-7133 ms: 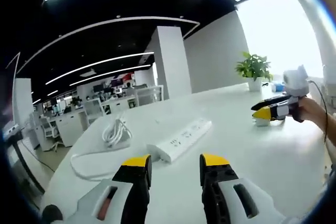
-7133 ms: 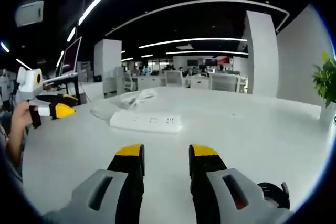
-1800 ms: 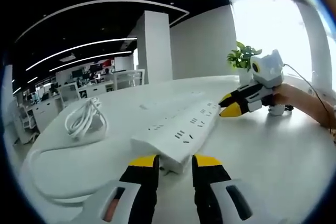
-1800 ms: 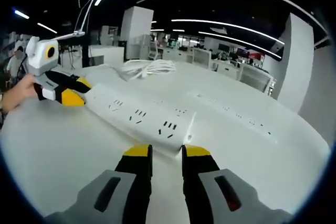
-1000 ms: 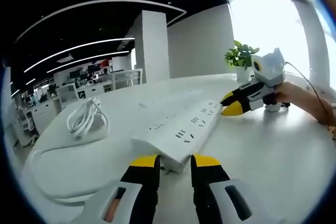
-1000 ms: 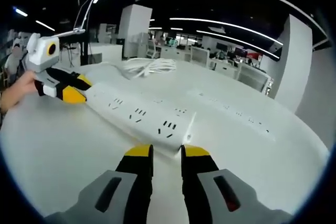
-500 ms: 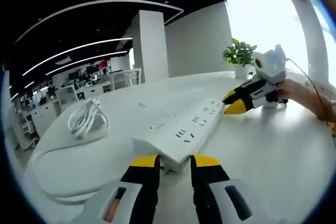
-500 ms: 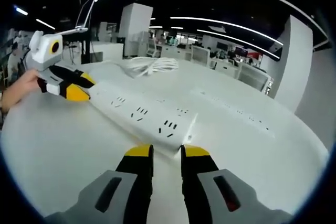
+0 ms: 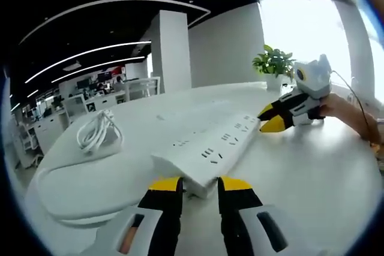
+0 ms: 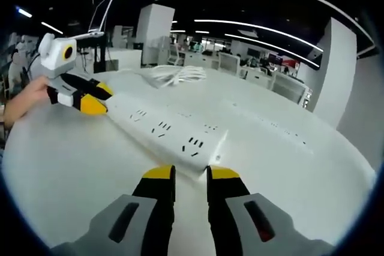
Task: Straighten the power strip on the desk, plug the charger into it
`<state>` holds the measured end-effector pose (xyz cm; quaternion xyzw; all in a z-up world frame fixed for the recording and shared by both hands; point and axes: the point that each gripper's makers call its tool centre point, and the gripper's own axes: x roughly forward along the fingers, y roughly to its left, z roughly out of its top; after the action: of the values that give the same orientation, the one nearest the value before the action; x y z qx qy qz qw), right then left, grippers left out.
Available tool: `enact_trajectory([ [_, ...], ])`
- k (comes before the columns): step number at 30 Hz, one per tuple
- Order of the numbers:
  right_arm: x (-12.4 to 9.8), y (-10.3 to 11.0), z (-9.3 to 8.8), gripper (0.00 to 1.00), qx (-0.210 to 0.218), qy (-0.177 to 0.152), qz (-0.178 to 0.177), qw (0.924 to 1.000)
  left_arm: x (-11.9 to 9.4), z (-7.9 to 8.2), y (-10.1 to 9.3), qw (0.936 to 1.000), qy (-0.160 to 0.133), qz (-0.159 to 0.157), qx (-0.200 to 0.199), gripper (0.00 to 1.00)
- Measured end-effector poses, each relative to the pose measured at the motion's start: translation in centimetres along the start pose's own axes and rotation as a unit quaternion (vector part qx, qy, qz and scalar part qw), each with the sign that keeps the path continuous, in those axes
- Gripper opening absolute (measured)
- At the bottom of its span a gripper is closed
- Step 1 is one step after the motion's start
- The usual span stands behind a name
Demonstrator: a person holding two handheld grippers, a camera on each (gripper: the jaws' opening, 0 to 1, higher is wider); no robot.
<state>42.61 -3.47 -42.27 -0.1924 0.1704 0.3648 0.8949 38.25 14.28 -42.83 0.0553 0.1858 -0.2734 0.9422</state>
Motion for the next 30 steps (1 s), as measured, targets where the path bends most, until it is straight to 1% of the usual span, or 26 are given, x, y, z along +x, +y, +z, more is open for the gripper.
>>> enact_trajectory([
  [7,-0.5,0.3,-0.2,0.19,-0.001,0.003,-0.004,1.0,-0.3,-0.1,-0.3,1.0,0.002,-0.003,0.0,0.23],
  [14,-1.1,0.6,-0.4,0.18,0.009,0.003,-0.006,0.9999,-0.6,-0.4,-0.9,1.0,0.003,-0.008,0.001,0.23],
  [24,-2.1,1.0,-0.8,0.18,-0.005,0.009,-0.005,0.9999,-0.8,-0.4,-1.5,0.9998,0.005,-0.017,0.005,0.23],
  [30,-2.7,1.3,-1.1,0.18,-0.004,0.009,-0.007,0.9999,-1.0,-0.5,-1.8,0.9997,0.007,-0.021,0.007,0.23],
])
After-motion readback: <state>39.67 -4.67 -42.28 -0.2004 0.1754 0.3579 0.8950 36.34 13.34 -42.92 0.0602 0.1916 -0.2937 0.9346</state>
